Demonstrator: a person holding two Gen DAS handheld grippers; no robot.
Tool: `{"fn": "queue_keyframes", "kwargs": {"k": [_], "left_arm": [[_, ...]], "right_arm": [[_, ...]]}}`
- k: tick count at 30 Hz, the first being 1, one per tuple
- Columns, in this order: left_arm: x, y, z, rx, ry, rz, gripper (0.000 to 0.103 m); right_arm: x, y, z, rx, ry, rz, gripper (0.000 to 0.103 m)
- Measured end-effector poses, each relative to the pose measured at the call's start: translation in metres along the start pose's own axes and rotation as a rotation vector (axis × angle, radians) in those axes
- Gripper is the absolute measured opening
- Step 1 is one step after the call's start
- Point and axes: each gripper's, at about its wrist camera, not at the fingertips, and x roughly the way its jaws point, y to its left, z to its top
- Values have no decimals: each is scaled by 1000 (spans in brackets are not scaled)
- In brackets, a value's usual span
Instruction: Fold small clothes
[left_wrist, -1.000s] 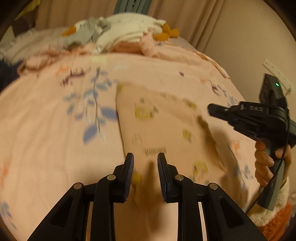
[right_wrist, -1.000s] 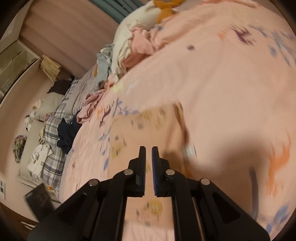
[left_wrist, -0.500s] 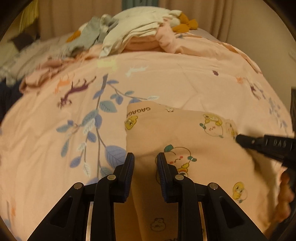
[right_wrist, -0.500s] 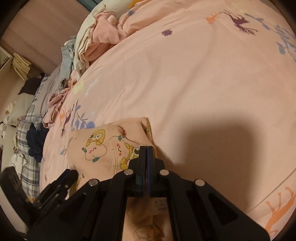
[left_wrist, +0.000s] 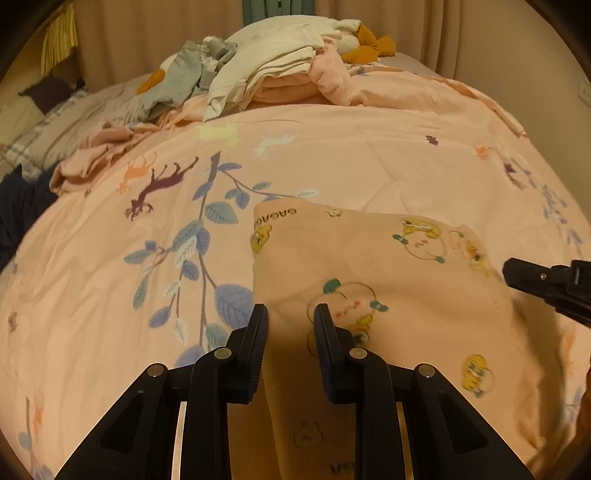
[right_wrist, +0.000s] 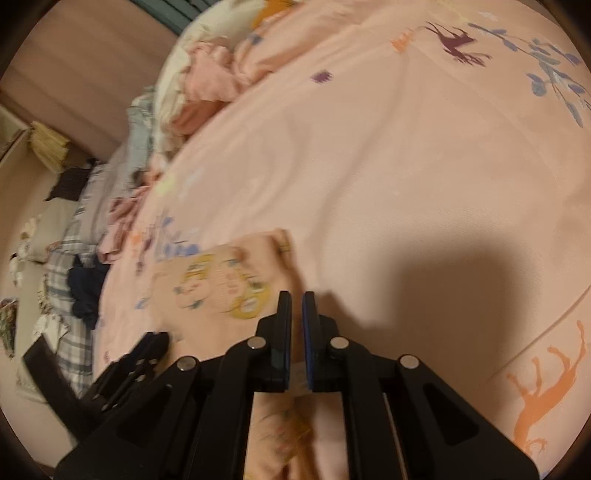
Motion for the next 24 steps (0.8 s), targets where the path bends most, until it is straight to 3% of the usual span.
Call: {"fn": "queue_keyframes", "kwargs": {"k": [5, 7, 9, 11, 16, 19, 21, 22, 23, 24], "left_arm": [[-18, 2, -11, -1, 3, -54, 23], [-21, 1, -17, 1, 13, -65, 23], [-20, -2, -23, 24, 6, -33, 23], [-14, -6, -28, 54, 15, 9, 23], [-15, 4, -30, 13, 18, -24, 23], [-27, 20, -32, -46, 21, -124, 23], [-31, 30, -34, -84, 34, -166, 24], [-32, 38, -34, -100, 50, -196, 31], [-32, 42, -34, -111, 58, -220, 43], [-31, 48, -33, -128, 69, -252, 49]], "right_arm": [[-6, 34, -25, -119, 42, 153, 9], [2, 44, -37, -166, 88, 112, 9], [12, 46, -48, -213, 107, 15, 8], [17, 43, -52, -238, 105, -29, 2], [12, 26, -51, -179, 118, 4, 0], [-6, 19, -48, -159, 109, 53, 5], [-17, 19, -45, -154, 91, 72, 18], [-25, 16, -43, -149, 75, 93, 36], [-33, 12, -42, -139, 59, 122, 60], [-38, 7, -40, -117, 53, 146, 73]]}}
